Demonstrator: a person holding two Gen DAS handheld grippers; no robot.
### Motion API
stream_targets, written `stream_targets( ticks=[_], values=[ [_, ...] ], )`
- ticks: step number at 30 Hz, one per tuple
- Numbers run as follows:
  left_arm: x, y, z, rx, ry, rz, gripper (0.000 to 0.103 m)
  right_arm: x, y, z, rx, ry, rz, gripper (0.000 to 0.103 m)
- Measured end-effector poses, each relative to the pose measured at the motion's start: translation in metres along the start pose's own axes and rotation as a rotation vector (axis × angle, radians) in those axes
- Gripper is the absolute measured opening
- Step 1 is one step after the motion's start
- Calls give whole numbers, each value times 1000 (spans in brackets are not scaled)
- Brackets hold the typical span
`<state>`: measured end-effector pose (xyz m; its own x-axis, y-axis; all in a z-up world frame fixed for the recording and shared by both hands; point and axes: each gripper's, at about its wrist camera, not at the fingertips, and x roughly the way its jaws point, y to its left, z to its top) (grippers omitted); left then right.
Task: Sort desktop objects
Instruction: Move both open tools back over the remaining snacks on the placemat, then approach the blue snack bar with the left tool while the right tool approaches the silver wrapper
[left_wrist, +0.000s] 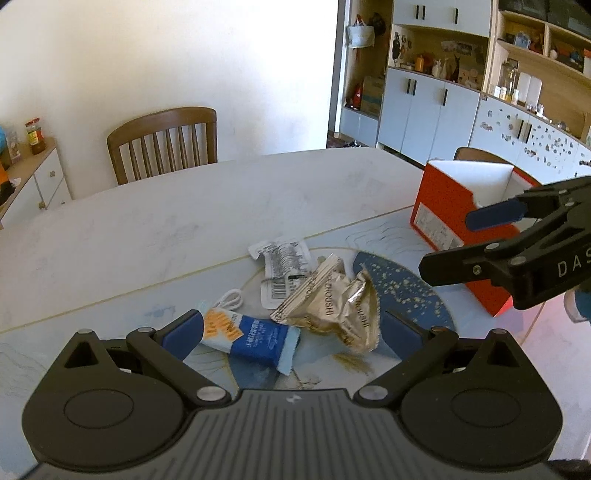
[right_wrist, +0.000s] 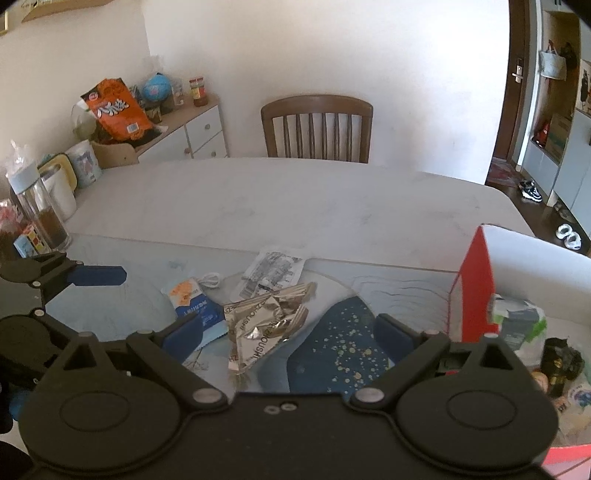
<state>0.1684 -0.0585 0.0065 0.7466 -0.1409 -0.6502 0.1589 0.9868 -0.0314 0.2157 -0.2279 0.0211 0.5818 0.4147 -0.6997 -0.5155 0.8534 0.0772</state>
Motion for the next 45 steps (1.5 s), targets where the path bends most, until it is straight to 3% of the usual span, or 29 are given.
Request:
stream_targets(
  ticks=[19,33,45],
  values=[
    [51,33,-18,69,29,0,103,65,21,1,-80,73,-11,99],
    [77,39,-24,112,32,-32,103,94,23,-3,-36,119,-12,98],
    [88,35,-26,156,31,-1,103,111,21,-7,-11,153,-10,93]
  ],
)
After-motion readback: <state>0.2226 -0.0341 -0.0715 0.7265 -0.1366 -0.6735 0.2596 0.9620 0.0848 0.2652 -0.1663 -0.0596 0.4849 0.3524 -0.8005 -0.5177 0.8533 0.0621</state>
